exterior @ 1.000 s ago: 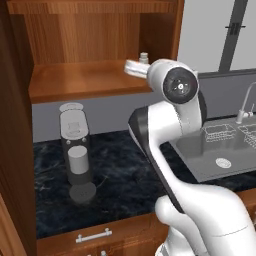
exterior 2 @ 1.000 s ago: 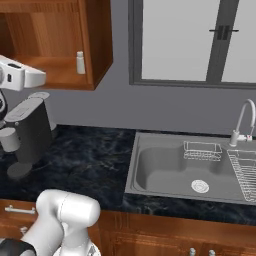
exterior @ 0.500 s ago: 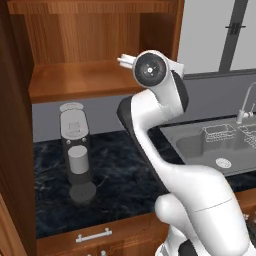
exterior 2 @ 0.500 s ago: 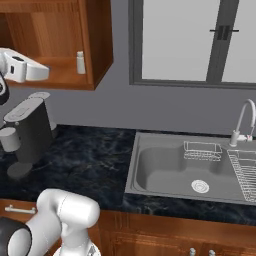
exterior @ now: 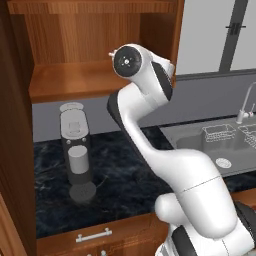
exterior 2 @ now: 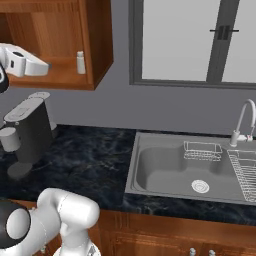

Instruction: Collect the turmeric, ketchup, and shaker from the cabinet and place them next to the stove.

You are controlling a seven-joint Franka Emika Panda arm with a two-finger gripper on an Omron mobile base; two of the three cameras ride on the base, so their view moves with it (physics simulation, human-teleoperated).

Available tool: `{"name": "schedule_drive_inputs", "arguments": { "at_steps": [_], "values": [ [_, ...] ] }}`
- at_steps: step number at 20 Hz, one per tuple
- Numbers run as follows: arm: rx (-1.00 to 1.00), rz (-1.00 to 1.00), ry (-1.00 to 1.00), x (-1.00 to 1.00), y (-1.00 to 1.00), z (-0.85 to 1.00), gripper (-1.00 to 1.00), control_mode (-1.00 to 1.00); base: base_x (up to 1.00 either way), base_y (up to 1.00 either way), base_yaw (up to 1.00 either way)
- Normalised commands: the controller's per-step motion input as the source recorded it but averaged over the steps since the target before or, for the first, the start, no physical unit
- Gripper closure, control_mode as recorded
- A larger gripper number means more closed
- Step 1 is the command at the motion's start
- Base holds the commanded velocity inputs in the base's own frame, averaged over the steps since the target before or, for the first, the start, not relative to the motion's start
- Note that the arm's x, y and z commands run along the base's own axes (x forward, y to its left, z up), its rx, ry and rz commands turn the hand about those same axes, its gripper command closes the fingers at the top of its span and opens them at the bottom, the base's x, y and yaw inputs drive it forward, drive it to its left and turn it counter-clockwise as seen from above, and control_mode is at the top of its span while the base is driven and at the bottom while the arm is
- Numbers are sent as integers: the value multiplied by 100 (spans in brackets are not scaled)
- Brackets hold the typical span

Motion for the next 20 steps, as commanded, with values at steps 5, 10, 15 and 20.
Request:
{"name": "schedule_drive_inputs", "arguments": {
  "at_steps": [5, 10, 15, 20],
  "values": [
    [0, -3, 0, 18, 11, 0, -100, -100, 0, 0, 0],
    [0, -2, 0, 22, 5, 0, -100, -100, 0, 0, 0],
    [0, -3, 0, 26, 10, 0, -100, -100, 0, 0, 0],
    [0, -3, 0, 26, 10, 0, -100, -100, 0, 0, 0]
  ]
}}
